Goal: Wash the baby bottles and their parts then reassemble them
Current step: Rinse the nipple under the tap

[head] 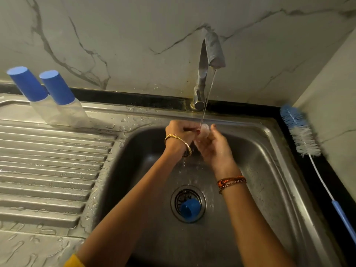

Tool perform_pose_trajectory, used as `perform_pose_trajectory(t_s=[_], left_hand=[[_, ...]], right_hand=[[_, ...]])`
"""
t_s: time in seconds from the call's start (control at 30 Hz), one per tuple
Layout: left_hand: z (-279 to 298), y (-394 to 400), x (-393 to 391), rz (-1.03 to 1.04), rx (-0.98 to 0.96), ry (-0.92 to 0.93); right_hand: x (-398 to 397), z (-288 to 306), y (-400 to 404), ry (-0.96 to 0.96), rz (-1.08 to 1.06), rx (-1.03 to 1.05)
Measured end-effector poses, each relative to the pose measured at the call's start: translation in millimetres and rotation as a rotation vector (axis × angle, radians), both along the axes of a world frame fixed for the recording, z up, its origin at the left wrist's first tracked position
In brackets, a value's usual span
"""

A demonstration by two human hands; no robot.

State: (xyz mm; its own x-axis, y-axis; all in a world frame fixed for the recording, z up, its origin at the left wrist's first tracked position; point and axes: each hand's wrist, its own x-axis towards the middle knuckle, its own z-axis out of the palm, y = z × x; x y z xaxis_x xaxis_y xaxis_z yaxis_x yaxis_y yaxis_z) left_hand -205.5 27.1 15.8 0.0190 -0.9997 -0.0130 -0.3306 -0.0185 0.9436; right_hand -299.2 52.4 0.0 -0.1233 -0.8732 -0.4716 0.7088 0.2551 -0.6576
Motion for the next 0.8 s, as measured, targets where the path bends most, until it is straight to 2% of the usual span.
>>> perform_pose_trajectory(t_s=[0.1, 0.23, 0.3, 0.43, 0.5, 0.67, 0.8], left_hand=[[-5, 2, 7, 0.079, 0.128, 0.288], [-5, 7, 4, 0.083, 0.336, 0.701], [-7, 6, 3, 0.061, 0.408, 0.787], [-8, 6, 4, 0.045, 0.44, 0.781], [-9, 8, 5, 0.056, 0.424, 0.776], [-13, 11, 10, 0.12, 0.432, 0.821], [-18, 8, 13, 0.154, 0.442, 0.796]], right_hand=[[4, 4, -1, 0.415, 0.089, -0.103], [9, 15, -2, 0.814, 0.006, -0.227], [9, 19, -3, 1.005, -0.014, -0.297], [9, 23, -2, 1.33, -0.029, -0.425], [7, 23, -2, 1.426, -0.054, -0.431], [8, 23, -4, 1.493, -0.042, -0.461], [13, 29, -1, 1.446, -0.328, -0.619]])
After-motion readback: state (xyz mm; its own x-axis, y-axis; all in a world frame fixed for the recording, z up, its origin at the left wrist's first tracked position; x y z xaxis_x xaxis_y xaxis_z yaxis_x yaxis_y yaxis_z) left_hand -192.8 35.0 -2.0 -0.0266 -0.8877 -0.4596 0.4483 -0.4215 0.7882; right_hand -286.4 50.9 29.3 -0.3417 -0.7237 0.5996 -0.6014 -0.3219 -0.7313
